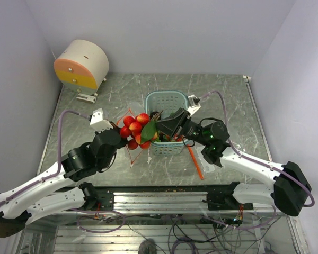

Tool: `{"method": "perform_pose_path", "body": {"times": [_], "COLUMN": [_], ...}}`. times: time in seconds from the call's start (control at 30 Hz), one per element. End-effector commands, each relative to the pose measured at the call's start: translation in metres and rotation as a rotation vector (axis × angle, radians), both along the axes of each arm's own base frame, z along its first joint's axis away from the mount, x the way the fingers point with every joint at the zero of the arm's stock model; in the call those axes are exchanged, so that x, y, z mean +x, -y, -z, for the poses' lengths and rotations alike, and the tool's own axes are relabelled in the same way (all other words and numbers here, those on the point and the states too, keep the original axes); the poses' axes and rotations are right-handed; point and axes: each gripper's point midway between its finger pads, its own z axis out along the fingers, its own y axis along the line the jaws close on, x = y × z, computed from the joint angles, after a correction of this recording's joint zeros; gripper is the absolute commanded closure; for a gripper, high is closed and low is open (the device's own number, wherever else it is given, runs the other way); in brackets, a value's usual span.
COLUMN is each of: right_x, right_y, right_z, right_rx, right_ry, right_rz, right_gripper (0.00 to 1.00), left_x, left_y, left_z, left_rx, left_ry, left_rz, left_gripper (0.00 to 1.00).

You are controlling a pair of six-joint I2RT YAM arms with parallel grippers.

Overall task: Place the food in the zip-top bag and seal the zipper
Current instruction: Place the fake fruit in the zipper food storage bag.

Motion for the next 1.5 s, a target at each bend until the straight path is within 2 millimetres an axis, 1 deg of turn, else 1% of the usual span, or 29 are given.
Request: {"method": "perform_pose_path", "body": {"times": [0.0,0.17,0.3,0.4,0.47,0.57,0.7,0.77,0.83,0.93,1.03,1.1,1.17,1.27,1.3,1.37,1.4,1.47], "right_x": [0.008,0.033,0.048,0.058,0.063,0.066,0.06,0.051,0.046,0.037,0.02,0.013,0.011,0.014,0.016,0.028,0.036,0.047], "right_y": [0.0,0.005,0.019,0.031,0.035,0.03,0.012,0.003,0.0,-0.005,-0.016,-0.023,-0.03,-0.038,-0.041,-0.043,-0.043,-0.043], "right_z": [0.006,0.048,0.079,0.092,0.098,0.094,0.088,0.087,0.086,0.086,0.083,0.086,0.093,0.096,0.094,0.098,0.095,0.099], "right_rx": [0.002,-0.112,-0.204,-0.26,-0.301,-0.349,-0.428,-0.457,-0.482,-0.521,-0.552,-0.6,-0.657,-0.717,-0.736,-0.803,-0.821,-0.862], "right_ry": [-0.003,-0.081,-0.125,-0.144,-0.146,-0.114,-0.041,0.0,0.031,0.094,0.182,0.226,0.254,0.282,0.288,0.278,0.264,0.249], "right_rz": [0.056,0.202,0.326,0.413,0.451,0.475,0.499,0.501,0.517,0.532,0.501,0.495,0.517,0.588,0.626,0.714,0.766,0.847], "right_gripper": [1.0,1.0,1.0,1.0,1.0,1.0,1.0,1.0,1.0,1.0,1.0,1.0,1.0,1.0,1.0,1.0,1.0,1.0], "left_x": [0.001,-0.005,-0.011,-0.014,-0.014,-0.012,-0.005,-0.002,0.001,0.005,0.007,0.008,0.008,0.008,0.008,0.008,0.007,0.005], "left_y": [0.004,0.001,-0.009,-0.017,-0.018,-0.012,0.005,0.014,0.018,0.021,0.022,0.022,0.025,0.031,0.033,0.037,0.039,0.041], "left_z": [-0.016,-0.023,-0.028,-0.031,-0.031,-0.03,-0.026,-0.028,-0.03,-0.035,-0.036,-0.037,-0.039,-0.04,-0.04,-0.036,-0.036,-0.036], "left_rx": [-0.094,-0.124,-0.141,-0.147,-0.144,-0.141,-0.12,-0.106,-0.085,-0.059,-0.043,-0.038,-0.041,-0.043,-0.044,-0.046,-0.052,-0.061], "left_ry": [0.041,0.042,0.051,0.058,0.059,0.059,0.048,0.048,0.047,0.053,0.057,0.058,0.059,0.054,0.05,0.036,0.033,0.028], "left_rz": [0.004,0.024,0.019,0.007,0.005,0.015,0.045,0.06,0.068,0.069,0.064,0.064,0.072,0.093,0.1,0.114,0.121,0.136], "left_gripper": [0.93,0.93,0.93,0.93,0.93,0.93,0.93,0.93,0.93,0.93,0.93,0.93,0.93,0.93,0.93,0.93,0.93,0.93]}}
